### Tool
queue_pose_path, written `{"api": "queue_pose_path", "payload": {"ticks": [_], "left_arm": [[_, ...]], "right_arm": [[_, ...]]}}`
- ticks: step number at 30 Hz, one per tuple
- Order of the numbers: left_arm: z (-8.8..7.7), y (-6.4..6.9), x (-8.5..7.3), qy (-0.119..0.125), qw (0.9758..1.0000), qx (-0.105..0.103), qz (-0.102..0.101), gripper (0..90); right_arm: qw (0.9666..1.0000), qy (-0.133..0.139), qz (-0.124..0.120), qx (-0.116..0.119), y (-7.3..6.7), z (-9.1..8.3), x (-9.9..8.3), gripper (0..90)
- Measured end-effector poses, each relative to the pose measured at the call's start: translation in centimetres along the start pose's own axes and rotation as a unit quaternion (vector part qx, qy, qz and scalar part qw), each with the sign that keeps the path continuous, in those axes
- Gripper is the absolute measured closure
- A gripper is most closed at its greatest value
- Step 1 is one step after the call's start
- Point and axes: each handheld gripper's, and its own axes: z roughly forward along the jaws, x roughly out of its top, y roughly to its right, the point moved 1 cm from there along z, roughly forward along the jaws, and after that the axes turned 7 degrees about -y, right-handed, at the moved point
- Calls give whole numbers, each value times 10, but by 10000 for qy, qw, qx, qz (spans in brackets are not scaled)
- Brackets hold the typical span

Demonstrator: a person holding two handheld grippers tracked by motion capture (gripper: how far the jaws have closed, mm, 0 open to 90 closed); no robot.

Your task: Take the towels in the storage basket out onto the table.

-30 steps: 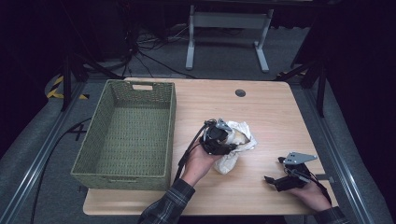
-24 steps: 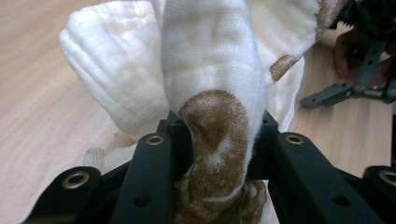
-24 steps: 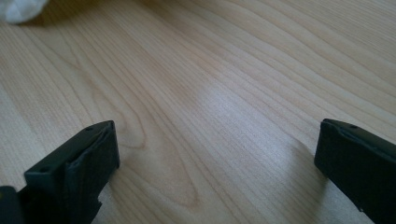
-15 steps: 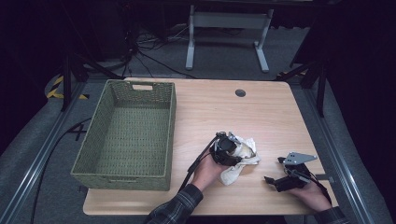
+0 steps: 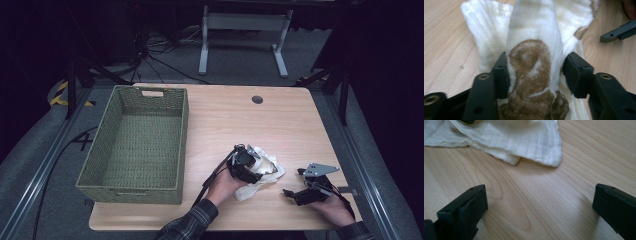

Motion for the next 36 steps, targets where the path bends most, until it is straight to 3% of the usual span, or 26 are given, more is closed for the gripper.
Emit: {"api": "queue_pose_path", "payload": {"ticks": [6, 10, 12, 20, 21, 24, 26, 29, 30, 36], "left_arm": [[-22, -1, 0, 315, 9994, 104, -40, 371], [-33, -3, -2, 400, 9990, 185, 3, 367], [-41, -3, -6, 491, 9985, 217, -110, 368], [-50, 1, -21, 362, 9988, 320, -61, 404], [-50, 4, -26, 313, 9988, 363, -20, 406], [-50, 7, -31, 272, 9991, 328, -42, 422], [-48, 10, -36, 242, 9992, 321, -55, 435], [-46, 15, -43, 161, 9994, 302, -71, 456], [-46, 18, -45, 105, 9994, 320, -61, 462], [-43, 23, -52, 56, 9994, 335, -27, 493]], "right_arm": [[10000, 9, 9, 15, 0, 0, 0, 15], [9997, 32, 84, 207, 2, -4, 2, 113], [9996, 29, 100, 272, 2, -6, 3, 158], [9987, 281, 118, 401, 0, -14, 8, 257], [9978, 340, 102, 567, -3, -17, 9, 324], [9969, 400, 76, 677, -6, -18, 11, 372], [9951, 392, -52, 908, -11, -19, 15, 461], [9931, 384, -184, 1096, -16, -17, 18, 516], [9915, 369, -336, 1198, -20, -16, 21, 559], [9879, 407, -571, 1386, -32, -8, 34, 645]]}}
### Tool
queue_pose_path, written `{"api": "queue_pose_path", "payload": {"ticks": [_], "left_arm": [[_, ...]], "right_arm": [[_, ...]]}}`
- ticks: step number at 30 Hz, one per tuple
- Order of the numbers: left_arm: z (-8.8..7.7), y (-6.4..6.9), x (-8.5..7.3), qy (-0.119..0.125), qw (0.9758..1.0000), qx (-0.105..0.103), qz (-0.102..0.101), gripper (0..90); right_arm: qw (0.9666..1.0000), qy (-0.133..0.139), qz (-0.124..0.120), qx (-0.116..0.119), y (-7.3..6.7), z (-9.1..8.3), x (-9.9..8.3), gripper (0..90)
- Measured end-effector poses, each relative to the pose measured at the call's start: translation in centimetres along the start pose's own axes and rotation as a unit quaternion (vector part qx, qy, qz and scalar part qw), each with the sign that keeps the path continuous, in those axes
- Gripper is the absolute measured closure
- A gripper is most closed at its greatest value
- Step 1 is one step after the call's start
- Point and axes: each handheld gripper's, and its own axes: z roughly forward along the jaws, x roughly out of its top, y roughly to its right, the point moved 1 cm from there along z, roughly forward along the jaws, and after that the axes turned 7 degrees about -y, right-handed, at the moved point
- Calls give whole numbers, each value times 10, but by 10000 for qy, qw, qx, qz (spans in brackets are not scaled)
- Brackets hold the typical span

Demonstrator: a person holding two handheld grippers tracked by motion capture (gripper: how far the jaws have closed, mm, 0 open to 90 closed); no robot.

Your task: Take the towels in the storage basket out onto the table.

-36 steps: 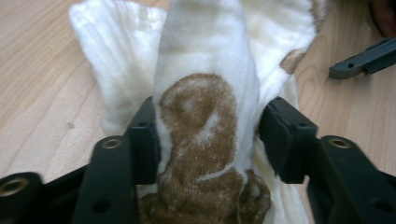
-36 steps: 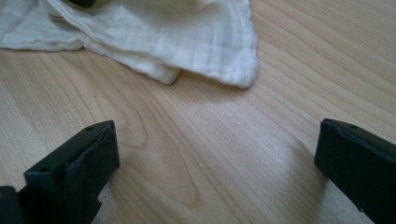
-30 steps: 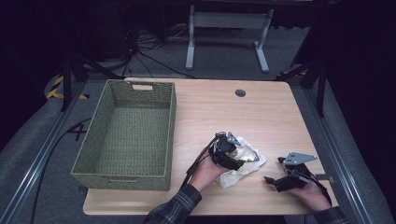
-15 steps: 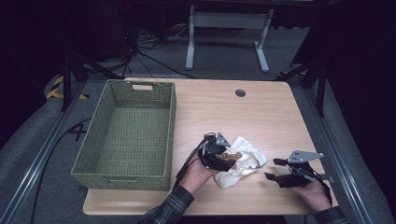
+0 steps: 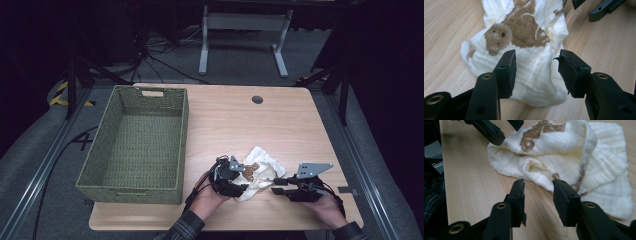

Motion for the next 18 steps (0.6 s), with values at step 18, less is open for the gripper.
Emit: {"api": "queue_pose_path", "payload": {"ticks": [18], "left_arm": [[13, 0, -3, -340, 9994, 58, 8, 729]], "right_arm": [[9992, -247, -117, 279, -4, 36, 25, 773]]}}
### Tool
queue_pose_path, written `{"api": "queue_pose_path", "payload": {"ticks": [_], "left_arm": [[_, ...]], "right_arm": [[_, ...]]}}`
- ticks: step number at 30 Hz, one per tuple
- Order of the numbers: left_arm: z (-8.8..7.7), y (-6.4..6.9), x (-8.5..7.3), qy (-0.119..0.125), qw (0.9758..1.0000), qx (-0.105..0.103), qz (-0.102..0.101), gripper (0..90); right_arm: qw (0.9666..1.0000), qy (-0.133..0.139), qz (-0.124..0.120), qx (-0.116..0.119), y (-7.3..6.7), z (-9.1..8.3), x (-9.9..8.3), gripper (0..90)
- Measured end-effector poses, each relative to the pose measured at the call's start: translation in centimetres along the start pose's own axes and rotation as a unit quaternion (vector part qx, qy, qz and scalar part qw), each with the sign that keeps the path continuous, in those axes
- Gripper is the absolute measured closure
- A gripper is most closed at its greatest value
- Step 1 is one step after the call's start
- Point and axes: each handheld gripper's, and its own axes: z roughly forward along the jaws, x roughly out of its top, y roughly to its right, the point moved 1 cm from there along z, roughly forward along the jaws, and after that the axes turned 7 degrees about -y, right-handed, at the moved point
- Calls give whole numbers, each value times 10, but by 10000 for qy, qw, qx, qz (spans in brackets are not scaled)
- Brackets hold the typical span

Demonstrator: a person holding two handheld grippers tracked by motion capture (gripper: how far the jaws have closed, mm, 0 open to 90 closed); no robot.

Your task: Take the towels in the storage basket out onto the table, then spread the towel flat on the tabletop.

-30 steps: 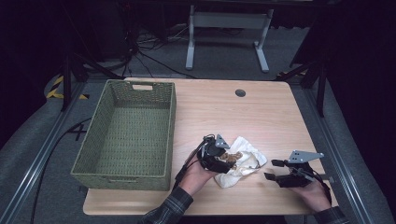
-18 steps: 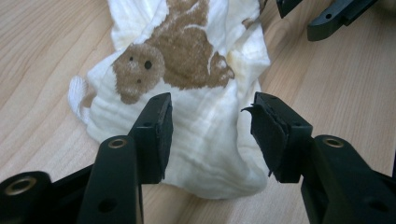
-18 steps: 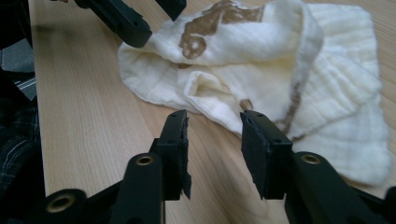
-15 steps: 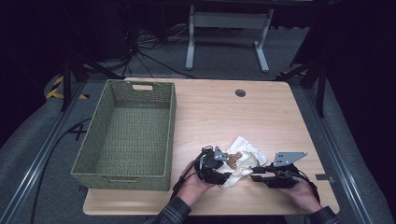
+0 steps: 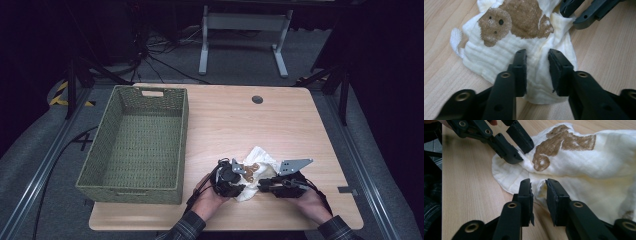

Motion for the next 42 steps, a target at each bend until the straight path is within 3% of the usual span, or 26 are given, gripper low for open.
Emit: {"api": "queue_pose_path", "payload": {"ticks": [1, 3, 7, 15, 20, 27, 34, 42], "left_arm": [[0, 0, 0, -16, 10000, -7, 14, 796], [1, -1, 1, 14, 10000, -16, 26, 840], [-4, -4, 2, 56, 9999, -96, -17, 866], [-17, -8, 3, 510, 9982, -234, -224, 872], [-21, -9, 7, 586, 9980, -165, -196, 873], [-26, -16, 9, 714, 9967, -48, -385, 874], [-29, -23, 6, 698, 9955, 71, -643, 876], [-32, -27, 2, 602, 9948, 296, -763, 876]], "right_arm": [[10000, -55, -6, -21, 1, 3, 0, 821], [10000, -79, -7, 0, 3, 3, 1, 869], [10000, -44, 26, 15, 4, -1, 0, 884], [9998, 179, 114, -54, 9, -18, 0, 885], [9994, 251, 202, -131, 15, -30, -4, 888], [9985, 346, 328, -253, 24, -46, -10, 889], [9976, 352, 442, -396, 33, -58, -20, 889], [9951, 387, 669, -612, 46, -78, -35, 890]]}}
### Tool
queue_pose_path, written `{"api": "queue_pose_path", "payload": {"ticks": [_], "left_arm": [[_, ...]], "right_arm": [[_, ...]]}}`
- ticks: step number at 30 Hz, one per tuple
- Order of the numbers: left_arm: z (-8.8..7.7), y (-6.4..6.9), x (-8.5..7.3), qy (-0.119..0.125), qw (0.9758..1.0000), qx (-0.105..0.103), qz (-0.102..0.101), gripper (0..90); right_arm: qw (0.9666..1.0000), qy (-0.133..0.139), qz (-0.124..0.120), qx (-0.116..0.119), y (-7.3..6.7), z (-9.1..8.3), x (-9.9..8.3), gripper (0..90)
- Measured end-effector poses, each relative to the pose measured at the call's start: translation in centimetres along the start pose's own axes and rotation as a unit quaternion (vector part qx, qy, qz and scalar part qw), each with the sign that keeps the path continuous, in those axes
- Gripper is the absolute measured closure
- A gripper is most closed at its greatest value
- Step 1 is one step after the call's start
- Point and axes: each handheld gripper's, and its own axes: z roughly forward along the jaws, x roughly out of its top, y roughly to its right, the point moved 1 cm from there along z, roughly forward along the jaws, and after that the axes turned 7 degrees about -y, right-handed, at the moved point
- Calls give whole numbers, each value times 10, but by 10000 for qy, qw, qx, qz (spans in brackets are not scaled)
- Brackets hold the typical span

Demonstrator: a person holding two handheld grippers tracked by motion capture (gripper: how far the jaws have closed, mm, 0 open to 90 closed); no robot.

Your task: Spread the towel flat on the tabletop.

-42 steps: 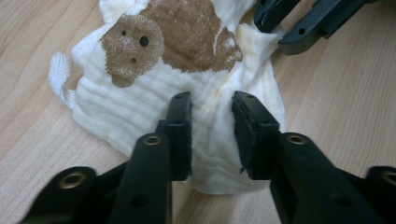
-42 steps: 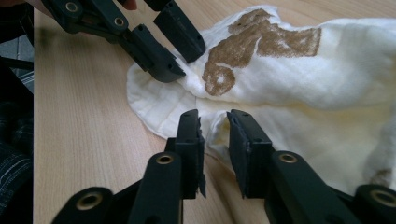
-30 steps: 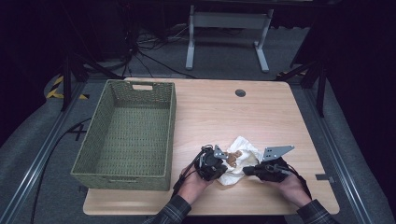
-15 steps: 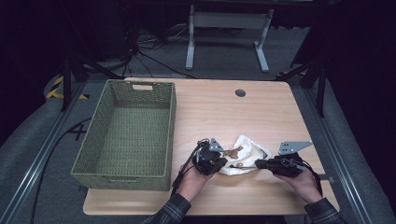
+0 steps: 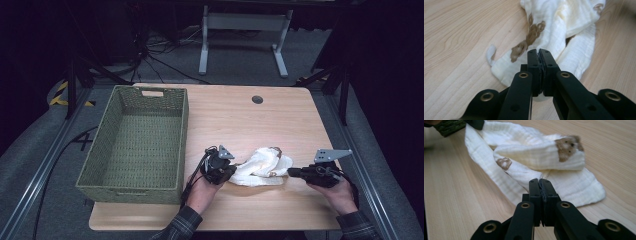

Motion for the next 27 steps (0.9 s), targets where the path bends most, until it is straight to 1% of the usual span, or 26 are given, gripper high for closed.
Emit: {"api": "queue_pose_path", "payload": {"ticks": [1, 2, 4, 5, 6, 7, 8, 9, 10, 11, 12, 13, 14, 15, 16, 17, 18, 19, 20, 22, 23, 24, 25, 26, 27], "left_arm": [[-1, -1, 0, -54, 10000, 18, 7, 876], [0, -2, -1, -61, 10000, 44, -42, 876], [2, -4, -2, -118, 9999, 95, -72, 876], [2, -5, -2, -165, 9997, 123, -110, 875], [3, -6, -2, -251, 9995, 182, -90, 875], [4, -6, -3, -260, 9992, 282, -102, 876], [4, -7, -4, -279, 9992, 267, -133, 875], [5, -8, -4, -308, 9989, 311, -158, 875], [5, -8, -4, -308, 9989, 311, -158, 875], [5, -8, -5, -326, 9985, 386, -201, 875], [7, -10, -5, -354, 9982, 402, -259, 874], [7, -10, -5, -354, 9982, 402, -259, 871], [9, -11, -6, -371, 9981, 433, -230, 857], [10, -11, -7, -392, 9978, 470, -239, 825], [11, -10, -7, -371, 9980, 462, -204, 789], [10, -8, -6, -343, 9983, 449, -168, 759], [9, -6, -6, -313, 9984, 438, -170, 725], [7, -2, -5, -249, 9985, 478, -88, 698], [6, 0, -4, -226, 9987, 462, -41, 680], [4, 8, -2, -135, 9993, 337, 51, 664], [4, 12, -1, -128, 9994, 273, 154, 664], [4, 16, 0, -102, 9996, 152, 220, 664], [5, 21, 2, -89, 9996, 1, 278, 666], [8, 26, 3, -107, 9994, -67, 307, 668], [8, 26, 3, -107, 9994, -67, 307, 668]], "right_arm": [[10000, 14, 18, -60, 2, -2, -1, 890], [9999, -10, 43, -93, 5, -5, -3, 890], [9997, 8, 130, -201, 11, -10, -7, 889], [9996, -7, 162, -238, 14, -12, -8, 890], [9994, -20, 198, -283, 16, -14, -10, 889], [9992, -40, 226, -332, 19, -15, -12, 890], [9989, -56, 246, -388, 22, -16, -14, 890], [9988, -64, 284, -400, 24, -17, -15, 890], [9988, -64, 284, -400, 24, -17, -15, 890], [9985, -51, 288, -456, 26, -18, -16, 890], [9982, -61, 325, -503, 29, -20, -17, 889], [9981, -67, 328, -524, 30, -19, -17, 889], [9981, -94, 353, -488, 30, -18, -17, 886], [9981, -132, 329, -497, 30, -17, -17, 875], [9980, -133, 357, -495, 29, -16, -17, 843], [9983, -129, 309, -485, 29, -15, -17, 803], [9983, -89, 315, -480, 27, -15, -16, 774], [9984, -68, 278, -488, 27, -15, -15, 765], [9985, 1, 272, -476, 26, -16, -14, 751], [9987, 98, 235, -447, 22, -18, -12, 740], [9988, 121, 200, -426, 20, -19, -11, 737], [9990, 154, 136, -393, 18, -19, -10, 733], [9993, 163, 127, -316, 15, -19, -9, 729], [9996, 164, 80, -229, 11, -16, -8, 722], [9996, 164, 80, -229, 11, -16, -8, 722]]}}
